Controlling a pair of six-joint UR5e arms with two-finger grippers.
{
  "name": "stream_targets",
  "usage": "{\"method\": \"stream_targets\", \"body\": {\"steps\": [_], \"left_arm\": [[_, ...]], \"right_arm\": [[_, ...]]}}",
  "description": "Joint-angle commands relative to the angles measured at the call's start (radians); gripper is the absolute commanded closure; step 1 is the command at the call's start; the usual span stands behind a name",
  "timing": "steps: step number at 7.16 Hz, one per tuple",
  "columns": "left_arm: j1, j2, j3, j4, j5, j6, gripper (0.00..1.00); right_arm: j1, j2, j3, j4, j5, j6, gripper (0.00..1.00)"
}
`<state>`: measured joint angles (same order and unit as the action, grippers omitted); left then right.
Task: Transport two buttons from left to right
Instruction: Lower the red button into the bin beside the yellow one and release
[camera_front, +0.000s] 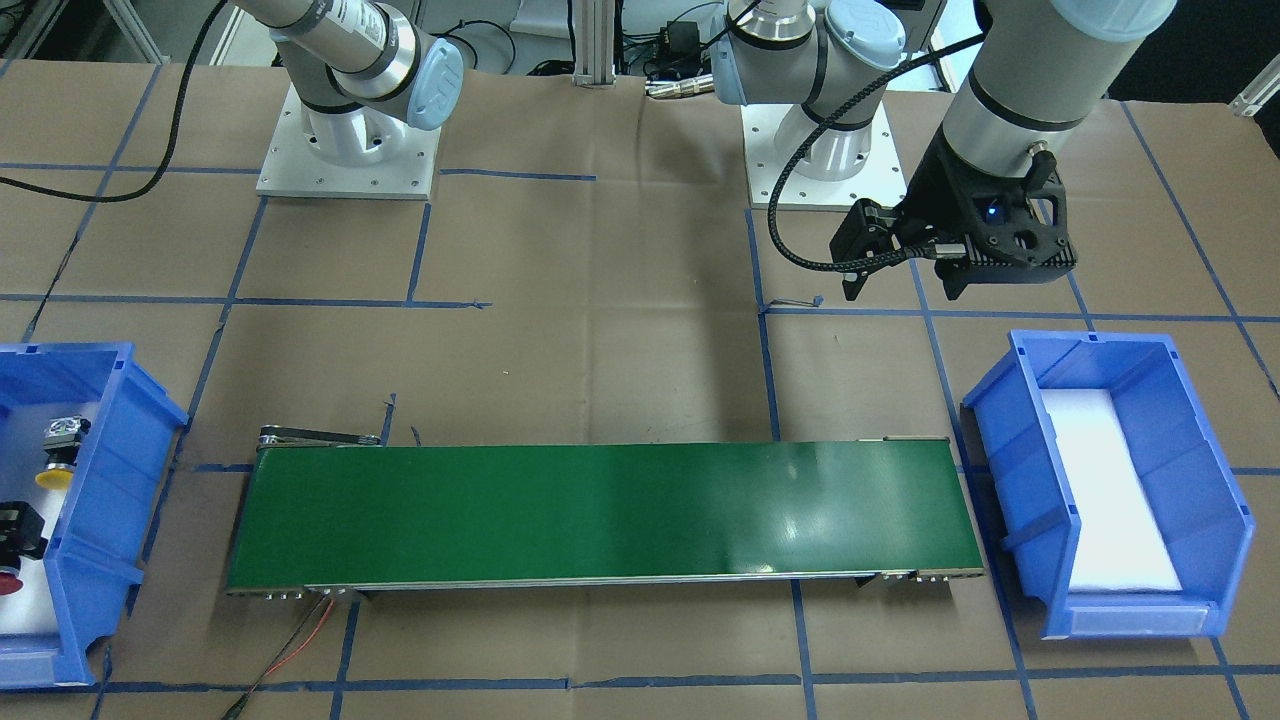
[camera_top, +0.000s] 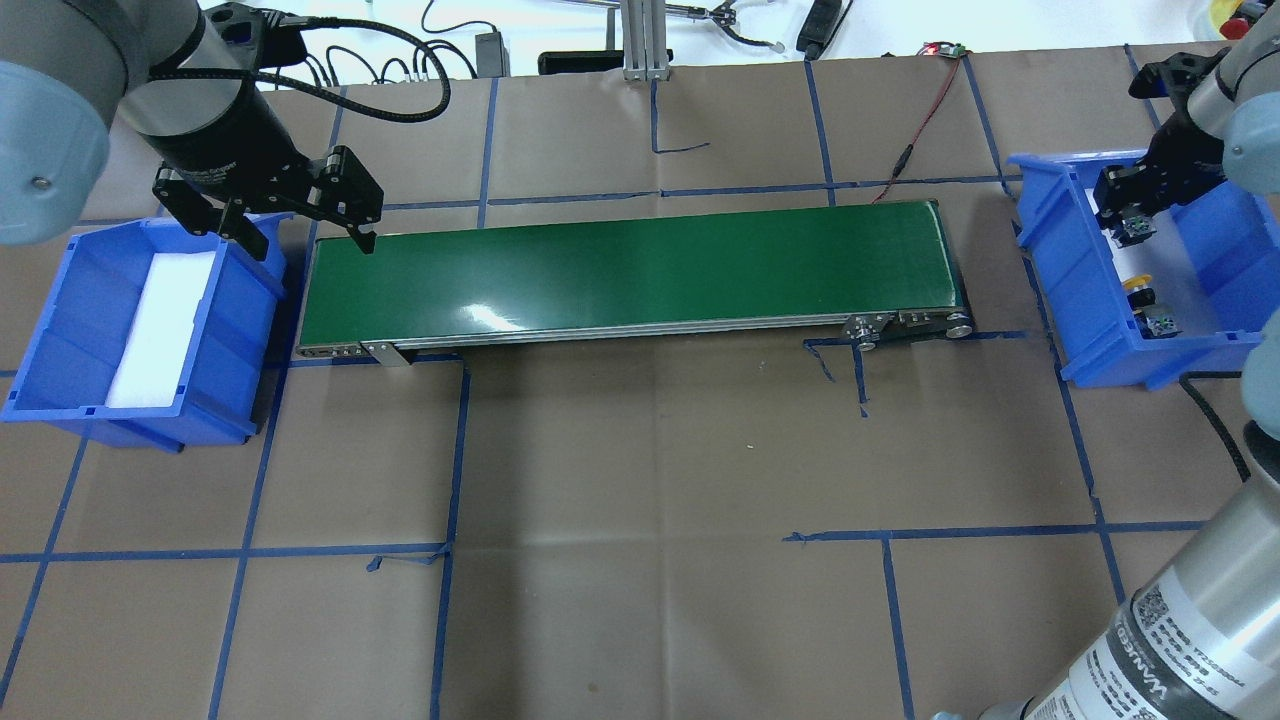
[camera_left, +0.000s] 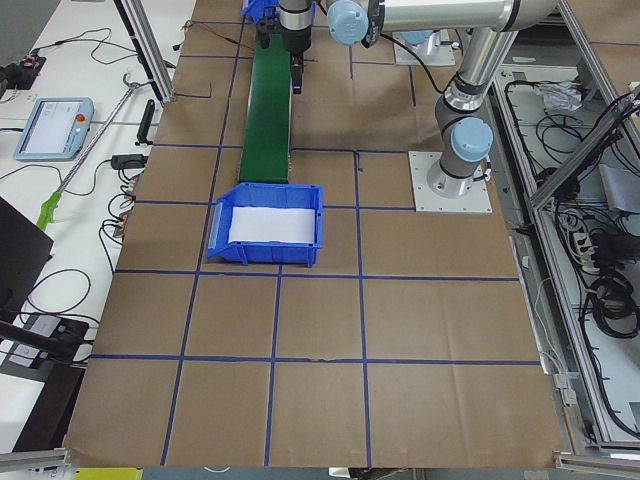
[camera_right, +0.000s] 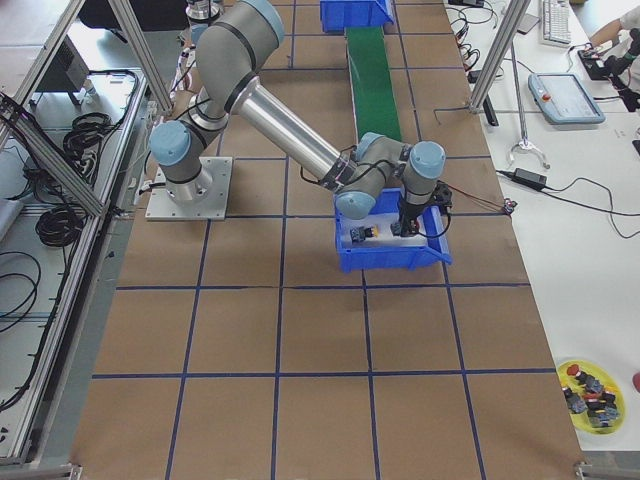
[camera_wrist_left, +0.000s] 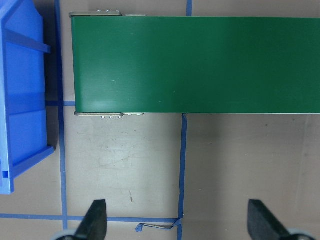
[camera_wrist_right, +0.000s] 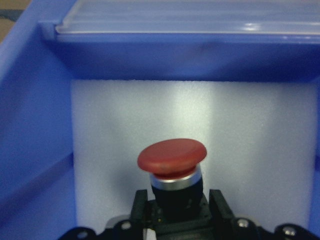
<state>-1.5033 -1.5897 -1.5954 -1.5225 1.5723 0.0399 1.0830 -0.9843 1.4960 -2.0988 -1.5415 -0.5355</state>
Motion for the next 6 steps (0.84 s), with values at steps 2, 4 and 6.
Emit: {"method": "stream_targets", "body": {"steps": [2, 4, 6], "left_arm": [[0.000, 0.000, 0.000, -0.001, 0.000, 0.000, 0.01], [0.000, -0.001, 0.000, 0.001, -0.001, 0.000, 0.01], [0.000, 0.000, 0.000, 0.002, -0.001, 0.000, 0.01]], "right_arm": [[0.000, 0.001, 0.009, -0.020, 0.001, 0.006, 0.03], [0.000, -0.002, 0.006, -0.018, -0.002, 0.005, 0.01], [0.000, -0.020, 0.003, -0.013, -0.005, 0.006, 0.01]]}}
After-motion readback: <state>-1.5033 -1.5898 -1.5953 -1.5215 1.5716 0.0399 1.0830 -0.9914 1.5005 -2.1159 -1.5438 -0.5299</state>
